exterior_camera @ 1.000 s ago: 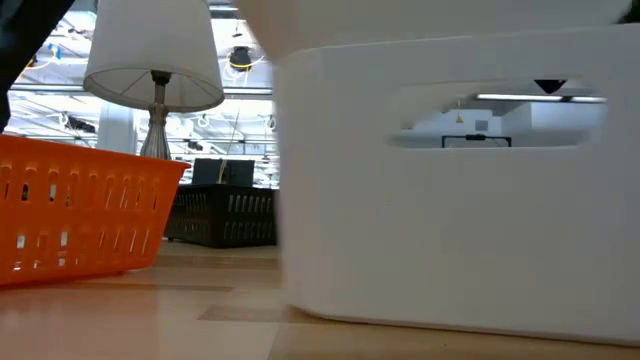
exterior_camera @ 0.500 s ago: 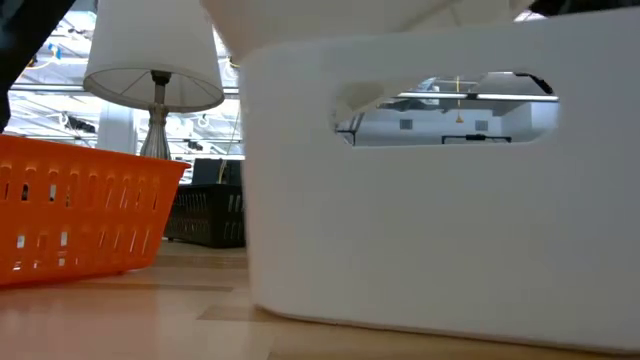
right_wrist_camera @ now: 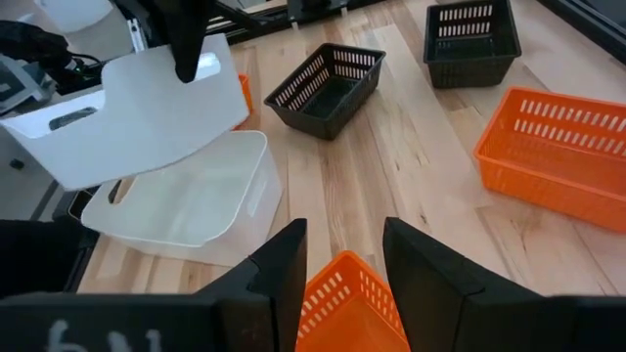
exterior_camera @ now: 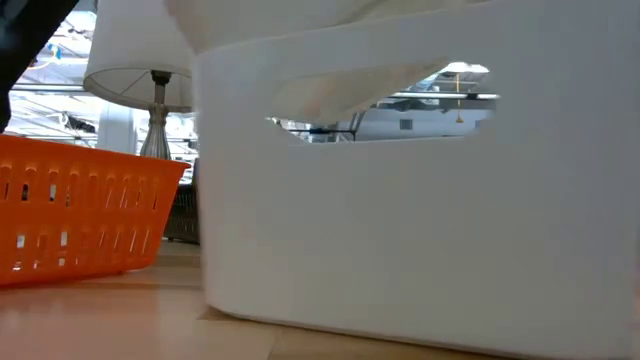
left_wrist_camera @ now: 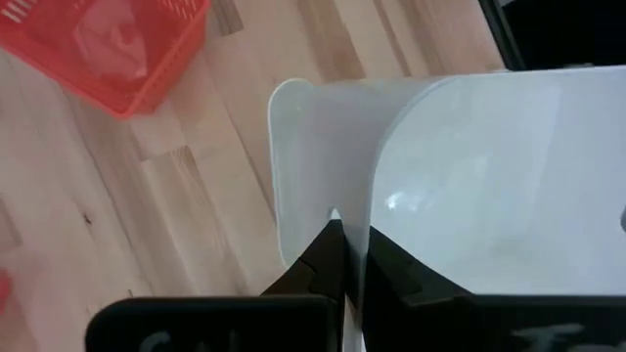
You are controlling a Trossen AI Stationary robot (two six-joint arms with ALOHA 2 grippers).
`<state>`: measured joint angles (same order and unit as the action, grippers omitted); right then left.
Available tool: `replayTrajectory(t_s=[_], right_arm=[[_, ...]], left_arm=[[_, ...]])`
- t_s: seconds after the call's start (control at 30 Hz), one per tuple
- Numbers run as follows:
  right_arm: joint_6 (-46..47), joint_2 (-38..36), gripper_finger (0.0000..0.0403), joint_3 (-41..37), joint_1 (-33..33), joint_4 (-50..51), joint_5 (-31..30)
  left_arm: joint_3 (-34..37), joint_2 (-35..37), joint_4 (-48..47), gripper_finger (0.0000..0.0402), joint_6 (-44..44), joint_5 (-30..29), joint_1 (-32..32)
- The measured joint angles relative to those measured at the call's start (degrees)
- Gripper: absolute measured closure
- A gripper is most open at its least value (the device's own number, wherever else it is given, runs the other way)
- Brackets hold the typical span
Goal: Stack baskets by color
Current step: Stack the left white bin on the left white bin
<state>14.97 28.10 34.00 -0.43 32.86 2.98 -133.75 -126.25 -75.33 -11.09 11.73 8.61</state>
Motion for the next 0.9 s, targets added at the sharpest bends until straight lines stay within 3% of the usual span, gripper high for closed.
replayTrajectory(t_s=[0.9], right_arm=[[0.1, 0.0, 0.0248, 0.0, 0.0, 0.1, 0.0]], left_arm=[[0.0, -7.9, -6.0, 0.0401, -8.2, -0.8, -0.4]])
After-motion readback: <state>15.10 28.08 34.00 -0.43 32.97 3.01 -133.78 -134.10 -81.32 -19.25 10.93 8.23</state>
